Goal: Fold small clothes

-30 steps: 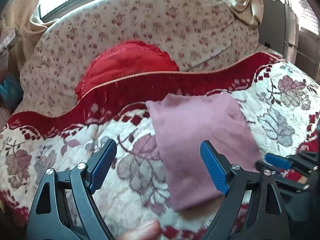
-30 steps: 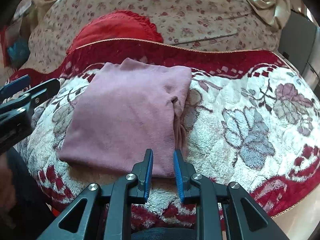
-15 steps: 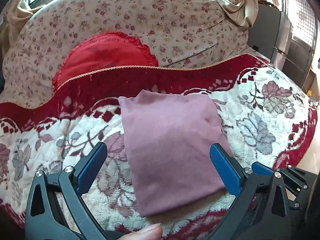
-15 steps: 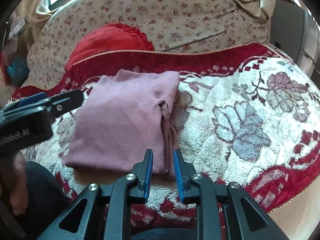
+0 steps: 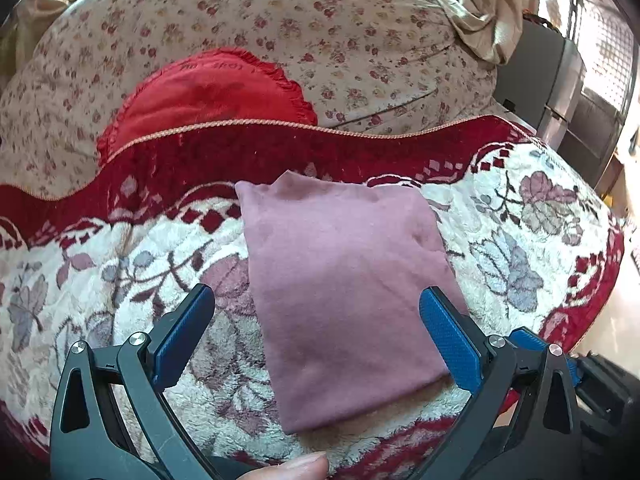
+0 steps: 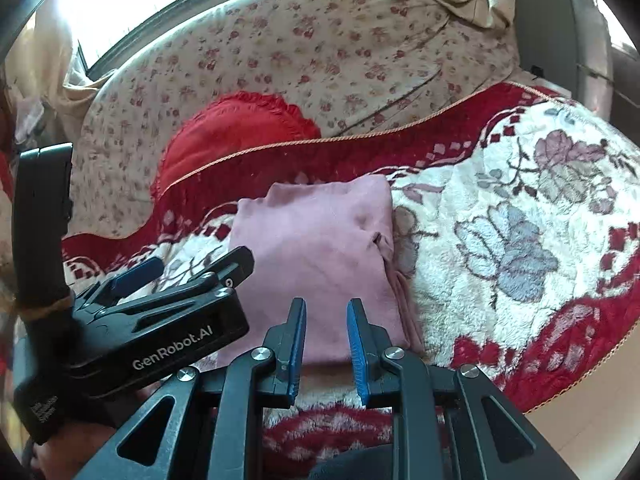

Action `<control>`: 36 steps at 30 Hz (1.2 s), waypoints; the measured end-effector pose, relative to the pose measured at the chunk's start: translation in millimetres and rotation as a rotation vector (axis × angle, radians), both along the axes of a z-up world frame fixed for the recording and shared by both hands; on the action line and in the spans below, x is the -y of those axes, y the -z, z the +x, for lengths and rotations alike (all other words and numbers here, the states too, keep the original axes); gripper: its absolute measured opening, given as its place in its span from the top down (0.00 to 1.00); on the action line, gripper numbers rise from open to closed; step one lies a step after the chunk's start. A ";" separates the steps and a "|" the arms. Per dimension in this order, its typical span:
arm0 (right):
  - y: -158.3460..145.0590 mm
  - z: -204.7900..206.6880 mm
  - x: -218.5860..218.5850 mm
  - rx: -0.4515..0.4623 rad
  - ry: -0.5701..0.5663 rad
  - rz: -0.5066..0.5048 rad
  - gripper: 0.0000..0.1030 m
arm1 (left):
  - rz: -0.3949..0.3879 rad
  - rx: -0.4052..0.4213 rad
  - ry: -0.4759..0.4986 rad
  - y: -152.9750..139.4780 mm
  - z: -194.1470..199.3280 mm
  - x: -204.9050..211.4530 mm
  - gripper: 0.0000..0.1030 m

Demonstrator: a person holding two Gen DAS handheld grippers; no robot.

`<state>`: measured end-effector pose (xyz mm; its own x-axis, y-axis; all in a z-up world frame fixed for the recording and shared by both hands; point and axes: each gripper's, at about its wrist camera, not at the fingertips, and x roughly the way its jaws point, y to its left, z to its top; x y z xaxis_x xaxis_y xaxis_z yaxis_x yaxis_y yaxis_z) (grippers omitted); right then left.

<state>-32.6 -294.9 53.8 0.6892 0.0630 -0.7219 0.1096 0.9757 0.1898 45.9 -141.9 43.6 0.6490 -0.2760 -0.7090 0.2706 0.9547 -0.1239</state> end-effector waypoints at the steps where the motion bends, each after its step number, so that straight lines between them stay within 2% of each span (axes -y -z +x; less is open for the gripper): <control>1: 2.7 1.8 -1.0 -0.002 -0.001 -0.005 0.81 | -0.011 -0.015 -0.001 1.3 2.5 -1.1 0.01; 5: 23.4 9.7 8.6 -0.016 0.026 0.024 0.81 | -0.002 -0.031 0.004 4.2 3.0 2.2 0.00; 9: 51.2 17.4 30.8 -0.092 0.081 0.081 0.81 | 0.018 -0.030 0.016 5.8 5.2 7.3 0.00; 12: 49.0 12.5 38.1 -0.054 0.085 0.109 0.81 | 0.034 -0.042 0.011 7.6 6.8 8.8 0.00; 17: 59.0 18.1 35.1 -0.086 0.055 0.104 0.81 | 0.031 -0.031 0.014 11.1 5.2 10.6 0.00; 20: 53.7 20.1 30.0 -0.091 0.025 0.150 0.81 | 0.018 -0.053 0.005 12.7 4.8 12.9 0.00; 22: 47.4 17.5 21.9 -0.077 0.023 0.092 0.81 | 0.051 -0.035 0.002 11.5 2.4 17.5 0.00; 24: 52.5 16.2 19.1 -0.087 0.034 0.035 0.80 | 0.050 -0.042 0.009 12.3 3.2 18.3 0.00; 26: 58.2 16.3 25.2 -0.111 0.054 0.065 0.80 | 0.045 -0.068 0.009 14.8 5.3 17.8 0.00; 28: 58.5 14.6 30.6 -0.098 0.075 0.075 0.80 | 0.042 -0.077 0.019 16.1 6.1 18.5 0.00; 33: 63.4 22.9 28.9 -0.105 0.055 0.067 0.80 | -0.008 -0.141 0.044 23.1 11.9 19.0 0.00; 36: 65.0 27.0 22.4 -0.112 0.025 0.045 0.80 | -0.054 -0.112 0.069 18.6 6.6 17.7 0.00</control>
<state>-5.6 -317.3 -11.2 0.6059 0.0811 -0.7914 0.1571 0.9630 0.2190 52.5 -159.6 25.0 0.5449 -0.3575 -0.7585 0.3173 0.9252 -0.2081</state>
